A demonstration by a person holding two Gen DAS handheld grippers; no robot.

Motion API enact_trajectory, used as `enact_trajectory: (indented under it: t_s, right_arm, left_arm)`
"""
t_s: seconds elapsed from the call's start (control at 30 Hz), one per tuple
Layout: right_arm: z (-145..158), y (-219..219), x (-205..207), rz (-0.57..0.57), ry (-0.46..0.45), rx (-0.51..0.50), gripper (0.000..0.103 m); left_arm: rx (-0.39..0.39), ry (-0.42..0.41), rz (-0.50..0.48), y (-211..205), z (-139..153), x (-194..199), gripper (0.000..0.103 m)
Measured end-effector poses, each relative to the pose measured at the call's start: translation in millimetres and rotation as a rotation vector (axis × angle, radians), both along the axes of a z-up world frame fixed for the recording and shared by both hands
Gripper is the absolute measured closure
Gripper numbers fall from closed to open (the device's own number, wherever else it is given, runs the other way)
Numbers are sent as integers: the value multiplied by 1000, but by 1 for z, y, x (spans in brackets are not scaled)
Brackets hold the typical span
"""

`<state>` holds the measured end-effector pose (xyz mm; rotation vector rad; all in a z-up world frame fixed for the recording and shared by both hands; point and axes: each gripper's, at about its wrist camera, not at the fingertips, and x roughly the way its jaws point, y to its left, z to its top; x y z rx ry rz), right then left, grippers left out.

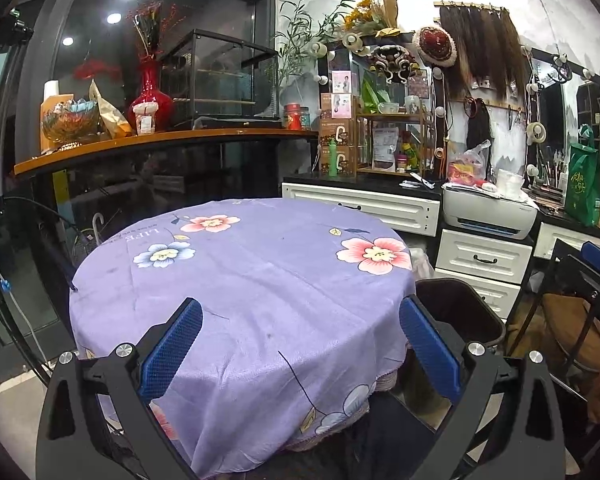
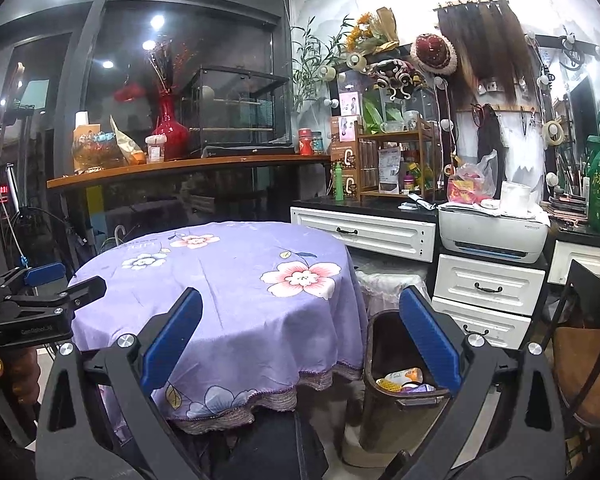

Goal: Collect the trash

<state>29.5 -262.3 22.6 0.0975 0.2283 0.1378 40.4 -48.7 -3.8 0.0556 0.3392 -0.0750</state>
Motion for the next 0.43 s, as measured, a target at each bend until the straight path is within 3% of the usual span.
enact_trajectory:
  t_s: [0.43]
  right_arm:
    - [-2,2,2,7,9,-7,6]
  left_arm:
    - [6,3,13,1,0,1,5]
